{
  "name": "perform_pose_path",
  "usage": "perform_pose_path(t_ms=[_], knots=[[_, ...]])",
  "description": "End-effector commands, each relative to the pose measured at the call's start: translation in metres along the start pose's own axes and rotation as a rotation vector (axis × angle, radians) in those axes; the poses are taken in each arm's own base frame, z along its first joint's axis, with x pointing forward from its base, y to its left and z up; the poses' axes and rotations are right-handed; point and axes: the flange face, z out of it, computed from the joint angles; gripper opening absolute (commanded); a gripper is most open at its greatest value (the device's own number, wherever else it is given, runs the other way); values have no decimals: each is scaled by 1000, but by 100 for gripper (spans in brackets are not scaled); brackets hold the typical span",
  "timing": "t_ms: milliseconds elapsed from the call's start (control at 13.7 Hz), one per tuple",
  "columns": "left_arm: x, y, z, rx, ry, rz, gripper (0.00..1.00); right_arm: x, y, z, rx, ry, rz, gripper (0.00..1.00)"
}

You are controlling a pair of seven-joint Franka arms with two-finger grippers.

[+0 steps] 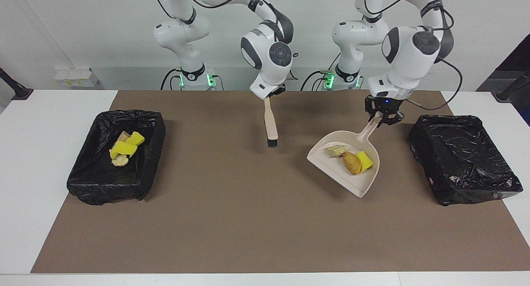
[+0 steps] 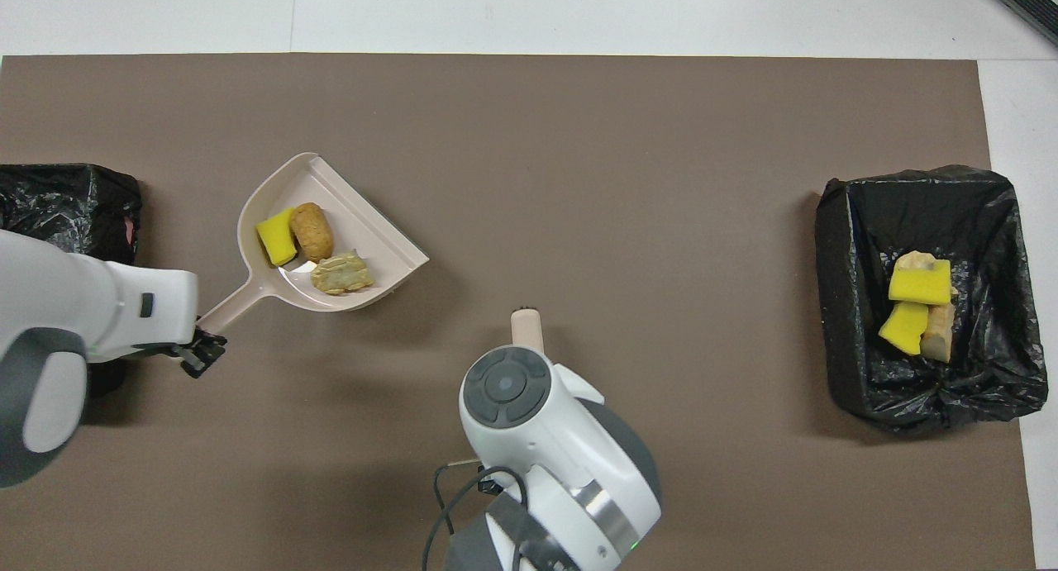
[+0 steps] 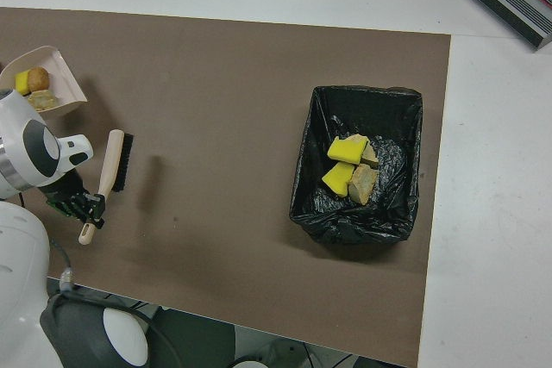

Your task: Sweep and dump trash in bin

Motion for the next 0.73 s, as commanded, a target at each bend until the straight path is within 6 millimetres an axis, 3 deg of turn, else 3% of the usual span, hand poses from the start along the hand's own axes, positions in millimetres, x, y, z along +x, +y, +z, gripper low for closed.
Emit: perform_pose_path(t_ms=[0,146,291,437,582,655], knots=[[-37,-52,-39,-33,22,-68,0,-19,-24,22,37,-13,57,0],[-86,-103,-60,-9,55,-70,0,-32,-44,41,69,-9,65,0],[-137,-150,-77,5,76,-107,0,-31,-44,51,78,-33,74,0],[-173,-186,-94,51,97,-83,0,-26,-49,69,73,-77,58,0],[-205,-212,-96,80,85,-50,0,-25,-51,71,78,-83,11,0],[-233,-228,-93,89,59,-47,0,-24,-50,71,79,-83,0,0]])
